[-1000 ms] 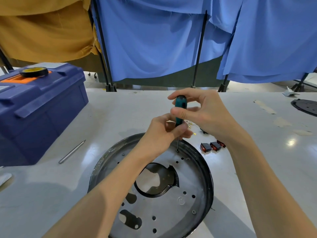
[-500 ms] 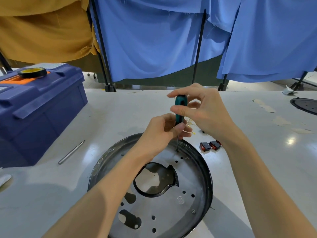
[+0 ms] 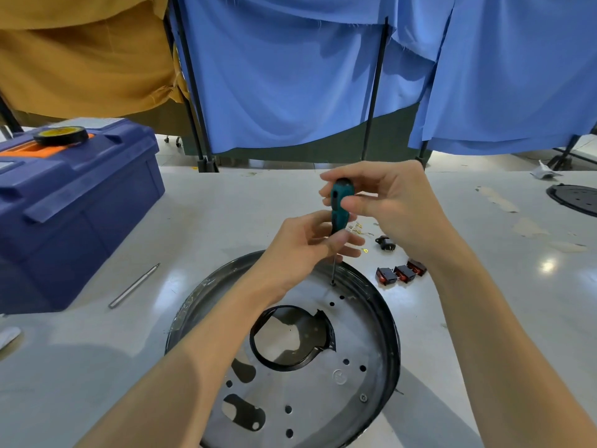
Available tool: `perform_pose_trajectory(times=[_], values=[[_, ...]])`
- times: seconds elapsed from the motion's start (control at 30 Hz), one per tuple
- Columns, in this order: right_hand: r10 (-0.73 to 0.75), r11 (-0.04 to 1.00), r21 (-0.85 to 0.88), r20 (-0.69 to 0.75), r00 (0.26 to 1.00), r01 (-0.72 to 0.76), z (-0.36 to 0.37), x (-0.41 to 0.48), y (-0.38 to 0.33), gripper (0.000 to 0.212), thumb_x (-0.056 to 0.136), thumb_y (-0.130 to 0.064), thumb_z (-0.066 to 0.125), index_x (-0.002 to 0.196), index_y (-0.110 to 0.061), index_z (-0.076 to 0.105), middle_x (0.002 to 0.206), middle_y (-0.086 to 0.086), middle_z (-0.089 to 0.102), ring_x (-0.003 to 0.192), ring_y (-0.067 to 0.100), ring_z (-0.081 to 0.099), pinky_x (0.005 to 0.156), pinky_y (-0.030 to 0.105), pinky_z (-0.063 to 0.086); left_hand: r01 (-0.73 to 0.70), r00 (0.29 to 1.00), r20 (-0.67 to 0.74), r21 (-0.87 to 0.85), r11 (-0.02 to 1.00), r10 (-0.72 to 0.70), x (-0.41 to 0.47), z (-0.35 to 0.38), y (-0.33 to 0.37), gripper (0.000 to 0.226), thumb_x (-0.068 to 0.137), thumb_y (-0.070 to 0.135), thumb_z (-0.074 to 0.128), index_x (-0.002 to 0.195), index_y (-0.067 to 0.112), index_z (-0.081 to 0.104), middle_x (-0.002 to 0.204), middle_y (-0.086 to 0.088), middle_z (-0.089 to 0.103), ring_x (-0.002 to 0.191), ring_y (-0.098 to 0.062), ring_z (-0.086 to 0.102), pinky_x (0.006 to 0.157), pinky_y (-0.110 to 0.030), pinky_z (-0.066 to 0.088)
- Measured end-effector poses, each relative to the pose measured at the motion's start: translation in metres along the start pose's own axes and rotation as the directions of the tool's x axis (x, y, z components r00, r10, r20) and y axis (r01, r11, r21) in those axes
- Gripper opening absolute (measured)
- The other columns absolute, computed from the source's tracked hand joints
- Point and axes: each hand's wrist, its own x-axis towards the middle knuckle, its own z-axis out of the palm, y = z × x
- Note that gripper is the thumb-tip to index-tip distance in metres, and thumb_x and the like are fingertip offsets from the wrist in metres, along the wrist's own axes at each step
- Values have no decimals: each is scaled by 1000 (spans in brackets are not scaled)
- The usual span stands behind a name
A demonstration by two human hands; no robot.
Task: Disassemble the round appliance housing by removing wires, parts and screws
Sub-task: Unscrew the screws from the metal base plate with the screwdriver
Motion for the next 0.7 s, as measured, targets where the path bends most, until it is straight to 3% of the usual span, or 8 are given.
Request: perform_pose_trajectory(times=[0.07,0.2,0.3,0.43,0.5,0.6,0.7], values=[[1,999,39,54,999,-3,-2,0,-1,32,85,12,57,105,-8,71,99,3,73,94,12,71,84,20,55,18,1000,22,-13,1000,-18,0,1,-1,17,99,8,48,106,12,62,97,-10,74,92,-24,71,87,-33,56],[16,998,-57,30,999,-14,3,-1,0,21,83,-17,73,101,-26,73,106,-2,65,96,6,61,83,20,54,9,1000,-20,3,1000,-8,0,3,-2,6,95,7,55,96,6,60,86,-11,74,83,-25,73,79,-27,57],[-4,1000,-26,-21,1000,4,4,0,-1,30,82,-3,70,102,-25,72,96,-2,70,92,13,65,86,26,56,11,999,-53,-15,1000,-12,0,1,-2,14,88,9,66,96,1,57,86,-14,74,80,-27,73,78,-28,58],[-5,998,60,66,998,1,-5,0,0,35,85,14,54,105,-9,71,98,3,74,96,13,71,86,21,55,12,998,54,3,1000,-12,0,-1,0,17,96,13,53,111,12,61,98,-8,75,94,-23,71,89,-34,55],[1,999,38,116,993,-5,-7,-1,0,28,89,5,57,106,-11,71,103,1,73,101,10,68,89,19,52,21,999,49,-2,1000,-21,1,0,-1,17,99,10,48,107,12,63,96,-7,75,94,-23,71,88,-34,55],[34,998,-61,83,996,-29,-5,0,1,21,82,-20,74,102,-28,73,105,-3,66,95,8,63,86,21,53,12,1000,-25,-7,1000,-12,1,2,-3,8,93,10,59,98,5,62,88,-10,75,83,-25,73,80,-30,58],[6,1000,-7,38,999,-6,-3,0,1,32,80,-3,72,105,-23,74,94,-1,72,90,14,66,84,28,56,20,1000,-23,4,1000,-20,1,0,-2,14,90,14,63,101,5,62,91,-11,75,84,-26,73,83,-32,57]])
